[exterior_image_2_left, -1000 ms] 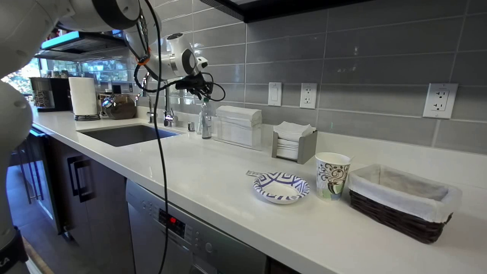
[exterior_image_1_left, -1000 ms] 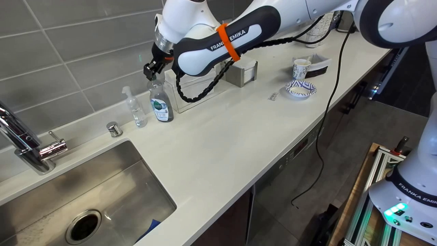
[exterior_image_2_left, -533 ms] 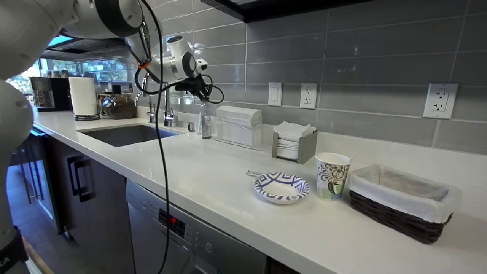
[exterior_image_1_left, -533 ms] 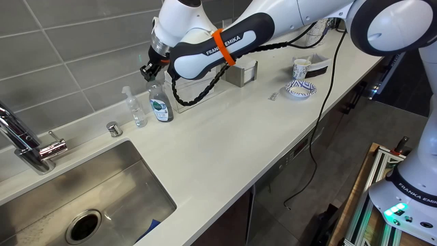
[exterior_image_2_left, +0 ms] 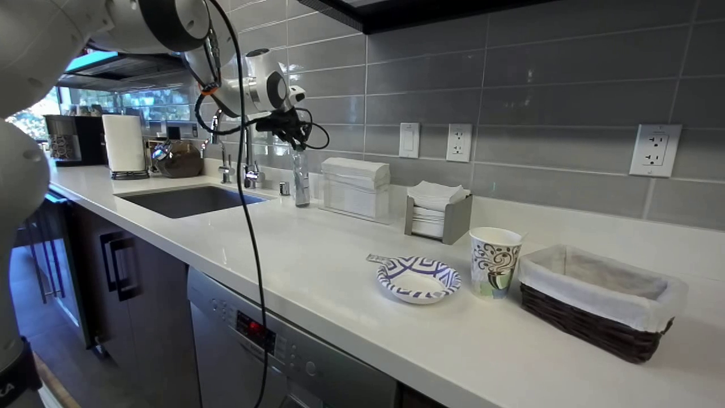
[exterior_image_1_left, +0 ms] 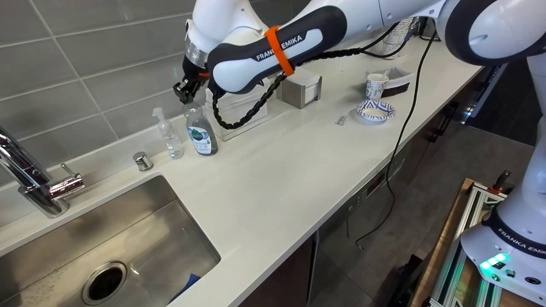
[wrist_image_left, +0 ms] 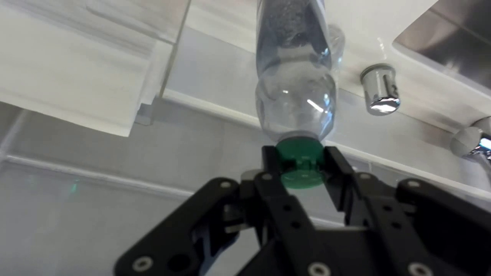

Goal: Move the green bottle forward

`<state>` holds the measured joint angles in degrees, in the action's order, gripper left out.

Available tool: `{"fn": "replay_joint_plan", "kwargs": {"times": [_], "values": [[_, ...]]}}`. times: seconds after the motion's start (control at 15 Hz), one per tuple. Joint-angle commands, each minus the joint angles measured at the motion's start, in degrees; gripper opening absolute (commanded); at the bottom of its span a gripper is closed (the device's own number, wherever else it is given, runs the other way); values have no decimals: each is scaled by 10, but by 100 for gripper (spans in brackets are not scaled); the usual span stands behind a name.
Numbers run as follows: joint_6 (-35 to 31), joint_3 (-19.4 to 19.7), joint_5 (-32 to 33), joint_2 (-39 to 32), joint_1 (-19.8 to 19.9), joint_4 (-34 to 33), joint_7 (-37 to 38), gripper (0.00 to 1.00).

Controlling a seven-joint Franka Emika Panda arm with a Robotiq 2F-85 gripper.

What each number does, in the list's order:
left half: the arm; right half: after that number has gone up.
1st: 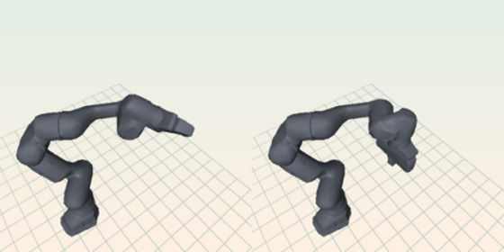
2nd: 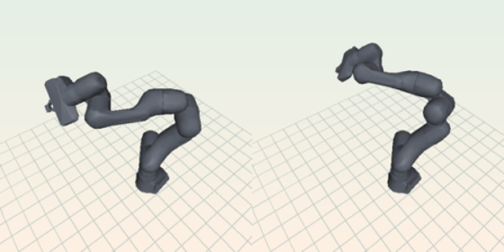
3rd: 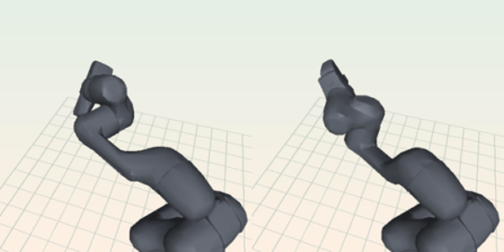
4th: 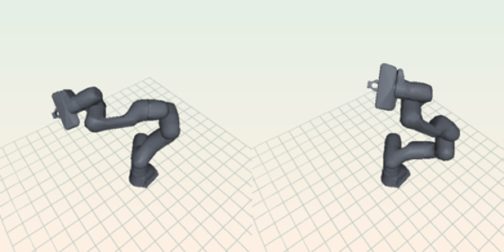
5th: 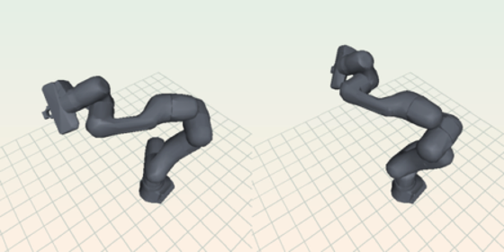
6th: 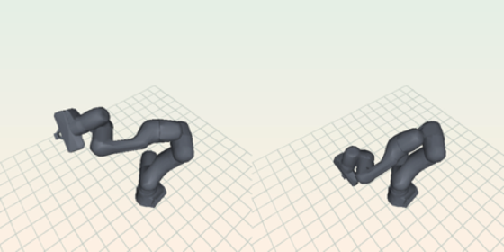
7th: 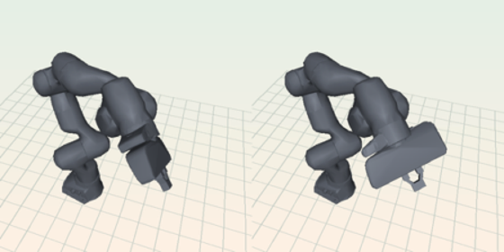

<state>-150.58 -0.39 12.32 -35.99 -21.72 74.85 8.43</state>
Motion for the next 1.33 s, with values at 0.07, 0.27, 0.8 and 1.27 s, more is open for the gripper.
{"fn": "replay_joint_plan", "kwargs": {"times": [0.07,0.27,0.8,1.27], "values": [[48,-83,-72,137,45,144,-96,9],[37,-105,-114,205,71,217,-131,9],[-39,-194,-393,380,171,428,-430,9],[-88,-138,-437,570,181,638,-543,9]]}}
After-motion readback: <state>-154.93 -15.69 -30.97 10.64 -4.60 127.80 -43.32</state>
